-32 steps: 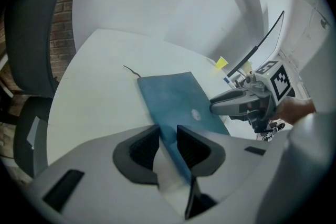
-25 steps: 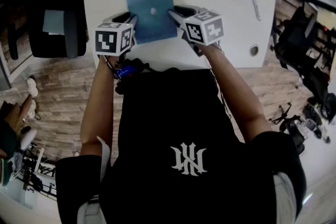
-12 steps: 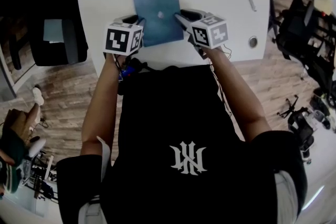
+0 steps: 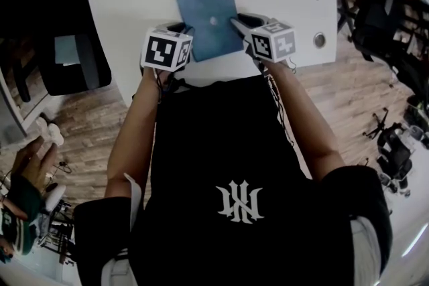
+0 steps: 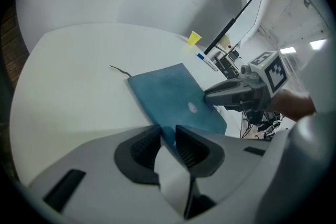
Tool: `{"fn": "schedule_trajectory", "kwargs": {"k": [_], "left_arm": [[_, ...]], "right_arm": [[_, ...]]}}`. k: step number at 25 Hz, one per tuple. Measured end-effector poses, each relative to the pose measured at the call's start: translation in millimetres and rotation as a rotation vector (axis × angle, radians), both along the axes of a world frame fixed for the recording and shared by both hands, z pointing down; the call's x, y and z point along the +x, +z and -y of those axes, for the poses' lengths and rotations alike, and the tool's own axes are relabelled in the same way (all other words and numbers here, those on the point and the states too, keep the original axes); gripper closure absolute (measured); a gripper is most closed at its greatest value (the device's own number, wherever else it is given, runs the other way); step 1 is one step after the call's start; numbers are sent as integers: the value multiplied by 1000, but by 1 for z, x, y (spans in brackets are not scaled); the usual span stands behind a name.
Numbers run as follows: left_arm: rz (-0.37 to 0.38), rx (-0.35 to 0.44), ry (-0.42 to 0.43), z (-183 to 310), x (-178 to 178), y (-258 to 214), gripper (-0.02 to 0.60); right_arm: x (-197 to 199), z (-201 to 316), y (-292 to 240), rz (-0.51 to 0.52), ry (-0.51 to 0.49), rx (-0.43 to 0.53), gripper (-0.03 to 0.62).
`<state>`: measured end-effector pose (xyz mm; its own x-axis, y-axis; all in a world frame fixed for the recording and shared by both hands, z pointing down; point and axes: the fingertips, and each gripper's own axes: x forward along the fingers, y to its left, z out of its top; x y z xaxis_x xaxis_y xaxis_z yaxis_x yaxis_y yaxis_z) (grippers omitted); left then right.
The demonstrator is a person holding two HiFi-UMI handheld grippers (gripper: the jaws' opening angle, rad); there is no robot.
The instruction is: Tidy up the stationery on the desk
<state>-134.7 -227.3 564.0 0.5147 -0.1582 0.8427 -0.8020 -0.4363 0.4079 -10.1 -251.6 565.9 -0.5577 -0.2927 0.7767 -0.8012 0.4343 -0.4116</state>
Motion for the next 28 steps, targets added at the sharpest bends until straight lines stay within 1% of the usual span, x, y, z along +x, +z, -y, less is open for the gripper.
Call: {"fn": "schedule_trajectory", "kwargs": {"k": [9, 13, 21, 24, 28], "left_arm": [[-20, 4, 64, -7, 37, 1, 491], [-19, 0, 81, -8, 44, 0, 491], [-22, 1, 74, -8, 43, 0, 490], [-37, 4, 68, -7, 42, 1, 490], [-48, 6, 62, -9, 43, 1, 485]], "right_arm": [[39, -13, 1, -15, 89, 2, 493], [46, -16, -1, -13, 118, 4, 493], [48, -17, 0, -15, 118, 6, 491], [46, -16, 1, -19, 115, 4, 491], [48, -19, 3, -3, 99, -19, 491]]}}
